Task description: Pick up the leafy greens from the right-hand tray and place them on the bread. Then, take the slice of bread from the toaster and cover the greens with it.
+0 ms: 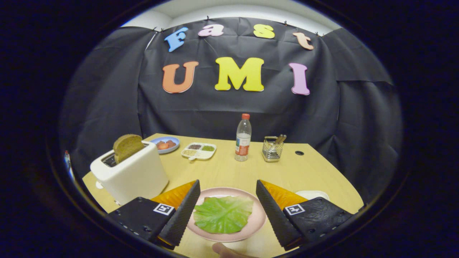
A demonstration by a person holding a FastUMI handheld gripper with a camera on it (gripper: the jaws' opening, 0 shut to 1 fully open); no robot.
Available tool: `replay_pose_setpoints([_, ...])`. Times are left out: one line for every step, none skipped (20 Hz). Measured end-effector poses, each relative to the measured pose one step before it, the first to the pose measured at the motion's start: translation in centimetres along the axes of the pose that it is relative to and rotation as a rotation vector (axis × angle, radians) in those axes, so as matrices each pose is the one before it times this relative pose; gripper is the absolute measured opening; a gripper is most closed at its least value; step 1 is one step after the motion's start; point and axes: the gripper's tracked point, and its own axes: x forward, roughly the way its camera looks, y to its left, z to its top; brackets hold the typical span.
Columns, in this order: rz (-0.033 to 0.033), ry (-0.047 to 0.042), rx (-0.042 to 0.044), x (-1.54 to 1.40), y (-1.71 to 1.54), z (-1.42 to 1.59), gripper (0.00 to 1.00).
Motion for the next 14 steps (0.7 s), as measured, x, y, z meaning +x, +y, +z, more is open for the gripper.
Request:
replay_pose_setpoints([0.01789, -0.01313, 0.01287, -0.632, 1.073, 1.060, 0.96])
replay_pose_setpoints([0.01677, -0.01155, 0.00981, -0.465, 1.097, 1.127, 0.96])
replay_pose_setpoints([0.01886, -0.01331, 0.00542, -0.358, 1.286, 1.072, 0.96])
replay_pose_setpoints([0.00938, -0.01258, 0.00226, -0.152, 1.127, 1.142, 0.96])
replay_pose_setpoints([0.00804, -0.01237, 0.00633, 0.038, 1.059, 0.961, 0.96])
replay_pose_setpoints([0.01548, -0.00874, 0.00346, 0.147, 1.479, 0.927, 0.95])
replay_pose_setpoints([0.01508, -0.00897, 0.00268, 0.243, 1.439, 0.701, 0.95])
replay_pose_setpoints([0.01138, -0.00565, -0.00310, 0.428, 1.444, 0.721, 0.94])
replay_pose_setpoints([0.00649, -0.00420, -0.00299, 0.581, 1.210, 0.478, 0.94])
replay_pose_setpoints([0.01014, -0.00035, -0.00498, 0.636, 1.424, 0.306, 0.94])
replay_pose_setpoints([0.00962, 0.00472, -0.00533, 0.780, 1.348, 0.032, 0.94])
replay_pose_setpoints([0.01148, 0.00580, -0.00646, 0.861, 1.406, 0.028, 0.94])
replay_pose_setpoints([0.00362, 0.01302, -0.00979, 0.740, 1.223, -0.288, 0.94])
replay_pose_setpoints([0.00391, 0.01173, -0.01422, 0.803, 1.141, -0.195, 0.94])
